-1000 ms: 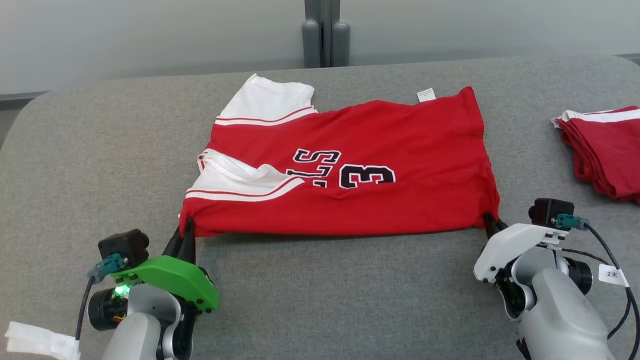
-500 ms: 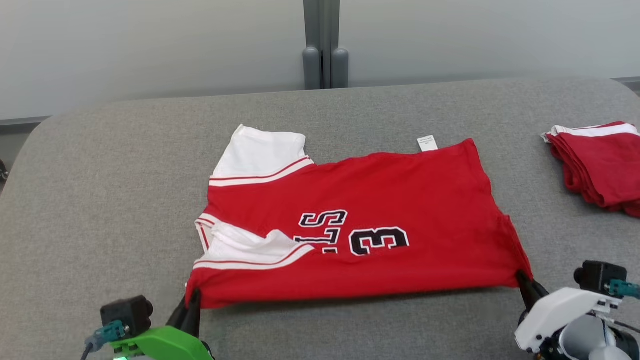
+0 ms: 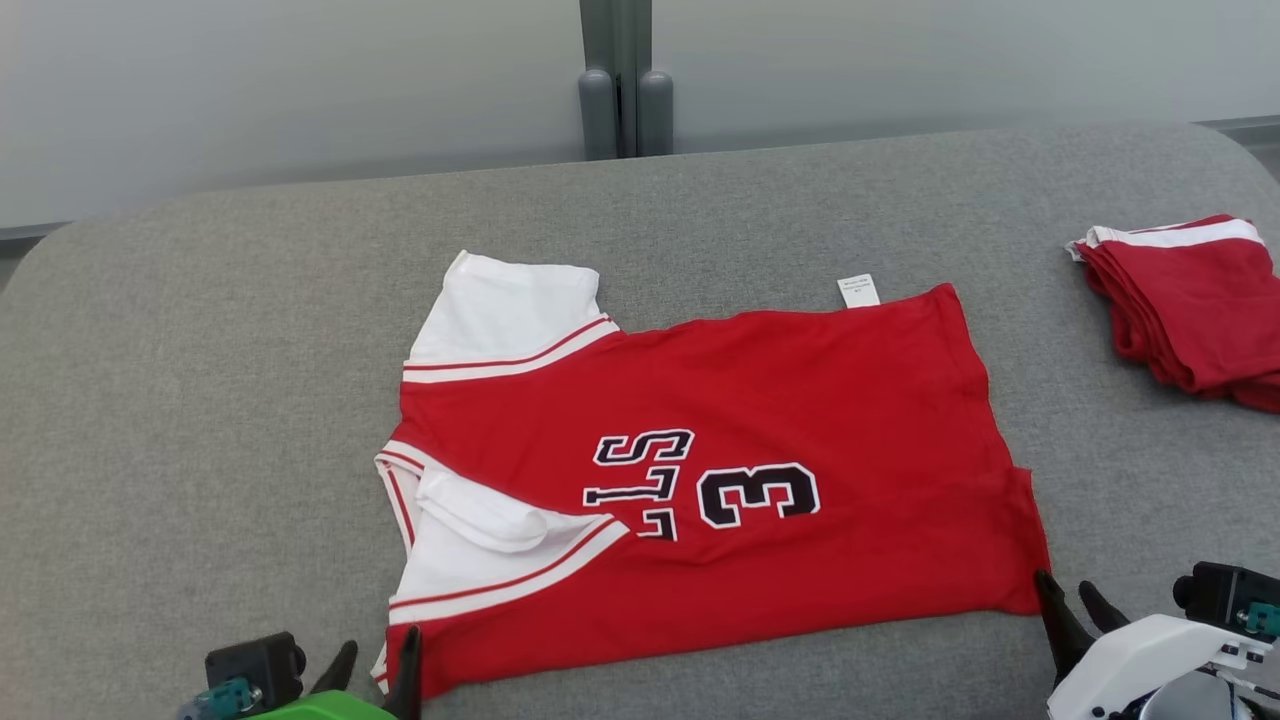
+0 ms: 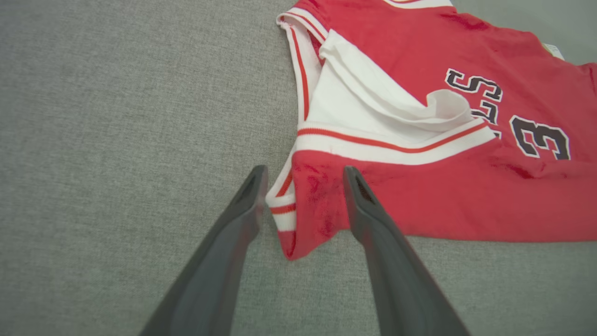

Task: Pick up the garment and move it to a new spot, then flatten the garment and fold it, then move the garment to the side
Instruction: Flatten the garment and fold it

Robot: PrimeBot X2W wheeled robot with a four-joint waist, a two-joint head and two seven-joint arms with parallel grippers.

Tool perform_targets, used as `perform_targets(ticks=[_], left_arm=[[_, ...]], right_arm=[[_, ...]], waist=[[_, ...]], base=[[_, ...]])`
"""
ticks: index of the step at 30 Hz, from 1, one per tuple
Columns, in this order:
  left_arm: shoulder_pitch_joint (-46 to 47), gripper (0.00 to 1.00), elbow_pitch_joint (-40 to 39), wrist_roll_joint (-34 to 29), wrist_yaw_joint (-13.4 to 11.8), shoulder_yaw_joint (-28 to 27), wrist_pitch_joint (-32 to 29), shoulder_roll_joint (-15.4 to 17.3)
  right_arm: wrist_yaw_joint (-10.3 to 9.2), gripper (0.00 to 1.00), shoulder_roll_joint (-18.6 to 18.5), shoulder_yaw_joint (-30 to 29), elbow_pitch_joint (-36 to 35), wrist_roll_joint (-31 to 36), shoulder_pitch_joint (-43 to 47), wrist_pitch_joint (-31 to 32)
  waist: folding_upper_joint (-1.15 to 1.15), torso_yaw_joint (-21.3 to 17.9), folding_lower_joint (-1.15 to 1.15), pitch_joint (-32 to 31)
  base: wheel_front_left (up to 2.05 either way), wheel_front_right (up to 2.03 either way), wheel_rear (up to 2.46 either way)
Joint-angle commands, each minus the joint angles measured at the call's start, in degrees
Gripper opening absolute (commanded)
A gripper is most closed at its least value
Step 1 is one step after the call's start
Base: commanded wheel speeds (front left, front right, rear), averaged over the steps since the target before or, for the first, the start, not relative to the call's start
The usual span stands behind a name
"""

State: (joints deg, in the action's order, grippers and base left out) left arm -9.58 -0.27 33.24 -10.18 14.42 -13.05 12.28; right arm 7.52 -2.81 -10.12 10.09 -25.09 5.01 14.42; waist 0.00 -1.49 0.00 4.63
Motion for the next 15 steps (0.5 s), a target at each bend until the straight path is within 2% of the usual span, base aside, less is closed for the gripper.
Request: perform_targets(ticks=[1, 6, 10, 15], left_arm=[[0.81, 1.0, -0.5, -0.74, -0.31, -0.6, 0.06, 1.28], [6.25, 1.0, -1.45, -3.18, 1.0, -0.46, -1.55, 4.83], [15.03, 1.0, 0.38, -3.14, 4.23, 0.26, -4.87, 7.26], [30.59, 1.0, 7.4, -4.58, 8.41, 1.26, -9.6, 10.32]], right_arm=[[-0.07, 1.0, -0.18, -0.35, -0.52, 0.32, 0.69, -0.51], [-0.07, 1.0, -0.14, -0.66, -2.81, 1.0, -0.81, -2.17], [-0.07, 1.0, -0.15, 0.19, -5.09, 1.89, -2.58, -2.55], [-0.07, 1.0, -0.15, 3.73, -6.87, 3.31, -8.22, -1.97]], waist=[[0.0, -0.37, 0.0, 0.23], [0.0, -1.53, 0.0, 1.37], [0.0, -2.37, 0.0, 3.53], [0.0, -4.72, 0.0, 8.31]], base=[[0.0, 0.0, 0.0], [0.0, 0.0, 0.0], [0.0, 0.0, 0.0], [0.0, 0.0, 0.0]])
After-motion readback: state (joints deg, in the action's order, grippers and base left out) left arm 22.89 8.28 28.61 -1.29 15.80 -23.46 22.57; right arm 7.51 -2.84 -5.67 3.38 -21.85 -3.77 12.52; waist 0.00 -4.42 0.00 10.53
